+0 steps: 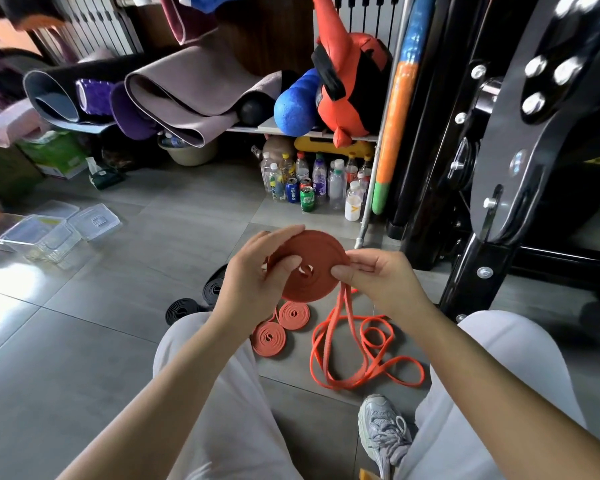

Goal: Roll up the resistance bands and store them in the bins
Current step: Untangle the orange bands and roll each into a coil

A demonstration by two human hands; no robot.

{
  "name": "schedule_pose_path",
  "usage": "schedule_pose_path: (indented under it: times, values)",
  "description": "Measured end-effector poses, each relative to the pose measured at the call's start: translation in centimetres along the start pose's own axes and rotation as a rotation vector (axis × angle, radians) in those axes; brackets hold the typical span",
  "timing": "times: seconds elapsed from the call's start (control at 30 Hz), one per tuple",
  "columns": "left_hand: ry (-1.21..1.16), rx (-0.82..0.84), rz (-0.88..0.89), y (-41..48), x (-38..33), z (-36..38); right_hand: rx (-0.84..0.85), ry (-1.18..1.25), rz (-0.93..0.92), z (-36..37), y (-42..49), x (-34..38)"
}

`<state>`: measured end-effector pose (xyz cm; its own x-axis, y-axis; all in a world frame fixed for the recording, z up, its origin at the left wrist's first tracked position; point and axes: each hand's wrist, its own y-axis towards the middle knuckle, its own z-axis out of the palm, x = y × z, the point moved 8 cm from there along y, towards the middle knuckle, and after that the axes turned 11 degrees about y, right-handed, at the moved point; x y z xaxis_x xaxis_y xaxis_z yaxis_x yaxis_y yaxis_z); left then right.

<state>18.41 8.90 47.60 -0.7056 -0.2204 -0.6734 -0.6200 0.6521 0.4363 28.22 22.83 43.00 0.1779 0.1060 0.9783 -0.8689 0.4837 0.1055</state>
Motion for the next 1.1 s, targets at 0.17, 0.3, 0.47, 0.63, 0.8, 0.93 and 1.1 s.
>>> schedule_pose_path:
  times: [0.17,0.3,0.47,0.63,0.8,0.93,1.1]
  values:
    - [-0.202,-0.066,-0.107,-0.2,-0.3,0.5,-0.079,0.153,0.007,-0.2,-0.1,-0.1]
    - [0.057,0.069,-0.121,0.2,-0.3,0.8,0.001,-0.028,0.011,-0.2,0.0,0.1]
    - [0.683,0.460,0.248,0.5,-3.5,3.4,0.097,-0.226,0.027,0.8,0.6,0.4]
    - [0.524,0.464,0.218,1.0,-2.5,3.6,0.070,-0.169,-0.001,0.7,0.9,0.9]
    - [0.346,0.249,0.116,1.1,-1.4,2.0,0.024,-0.133,0.004,0.0,1.0,0.9]
    - [0.176,0.105,0.030,1.0,-0.2,0.7,-0.004,-0.136,0.014,-0.2,0.7,0.2]
    - [-0.059,-0.075,-0.157,0.1,0.3,0.3,-0.063,0.004,-0.040,0.2,0.5,0.8]
